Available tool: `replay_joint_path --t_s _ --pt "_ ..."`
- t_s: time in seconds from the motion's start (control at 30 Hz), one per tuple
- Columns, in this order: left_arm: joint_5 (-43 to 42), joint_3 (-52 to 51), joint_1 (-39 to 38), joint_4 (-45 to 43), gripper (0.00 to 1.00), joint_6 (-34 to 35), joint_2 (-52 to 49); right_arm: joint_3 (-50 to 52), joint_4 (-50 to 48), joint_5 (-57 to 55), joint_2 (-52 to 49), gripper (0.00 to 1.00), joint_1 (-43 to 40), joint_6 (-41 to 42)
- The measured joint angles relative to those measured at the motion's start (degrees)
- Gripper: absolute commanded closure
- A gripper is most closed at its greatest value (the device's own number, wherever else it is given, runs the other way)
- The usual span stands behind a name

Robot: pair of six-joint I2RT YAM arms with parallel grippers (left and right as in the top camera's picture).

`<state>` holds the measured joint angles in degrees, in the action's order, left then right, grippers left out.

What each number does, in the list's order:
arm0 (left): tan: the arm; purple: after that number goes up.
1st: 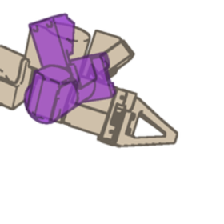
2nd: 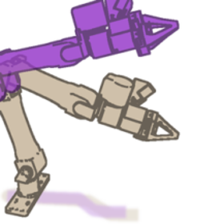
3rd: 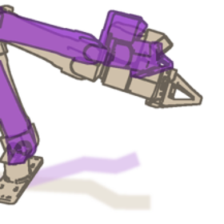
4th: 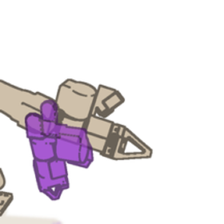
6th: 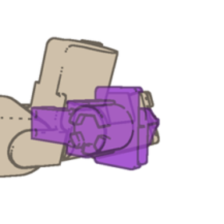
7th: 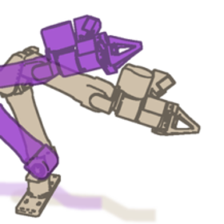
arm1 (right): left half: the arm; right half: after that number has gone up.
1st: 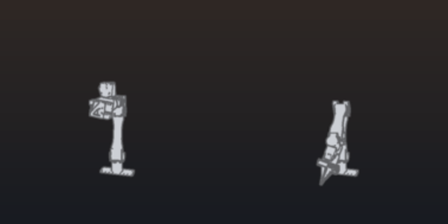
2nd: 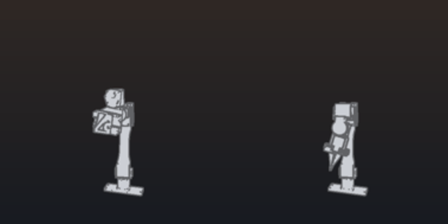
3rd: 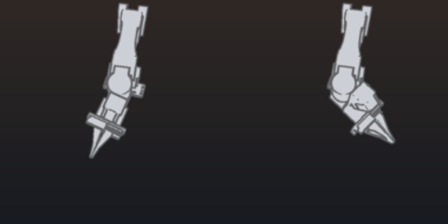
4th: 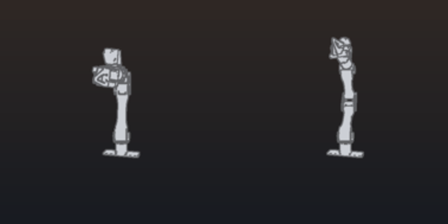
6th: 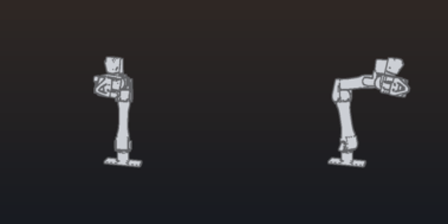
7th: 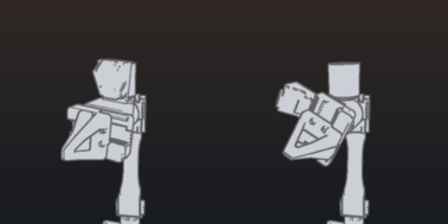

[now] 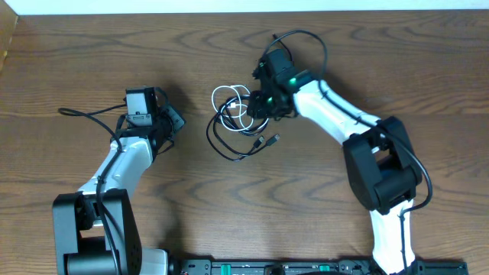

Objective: Untangle cables

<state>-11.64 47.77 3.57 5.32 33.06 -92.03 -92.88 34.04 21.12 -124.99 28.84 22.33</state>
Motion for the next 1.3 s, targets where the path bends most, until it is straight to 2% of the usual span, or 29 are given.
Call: replay_joint_path --t_s 0.17,0.33,0.43,0.47,0.5,0.53,0.67,1.07,1.3 --pt "0.00 0.00 0.00 0.00 0.91 0.00 0.00 0.00 -1.53 7.13 -4.22 0.64 -1.68 0.26" --pt "0.00 0.00 0.00 -0.04 0.91 0.02 0.00 -0.22 -10.03 21.46 -8.22 0.71 -1.77 -0.24" --pt "0.00 0.00 0.00 -0.04 0.91 0.02 0.00 -0.37 -14.99 31.93 -11.82 0.71 -1.66 -0.42" --pt "0.00 0.00 0.00 -0.07 0.90 0.02 0.00 -0.37 -15.56 34.47 -12.57 0.76 -1.66 -0.39" --pt "0.00 0.00 0.00 -0.04 0.90 0.02 0.00 -0.37 -15.82 36.44 -13.16 0.92 -1.66 -0.55" --pt "0.00 0.00 0.00 -0.09 0.90 0.02 0.00 -0.37 -15.80 37.66 -13.49 0.99 -1.66 -0.48" --pt "0.00 0.00 0.00 -0.11 0.91 0.02 0.00 -0.37 -16.17 39.91 -13.81 0.99 -1.99 -0.15" --pt "0.00 0.00 0.00 -0.24 0.90 0.13 0.00 -0.28 -25.42 53.68 -15.23 0.99 -7.76 -0.17" --pt "0.00 0.00 0.00 -0.24 0.90 0.13 0.00 -0.28 -25.79 55.58 -15.23 0.94 -8.02 -0.17"
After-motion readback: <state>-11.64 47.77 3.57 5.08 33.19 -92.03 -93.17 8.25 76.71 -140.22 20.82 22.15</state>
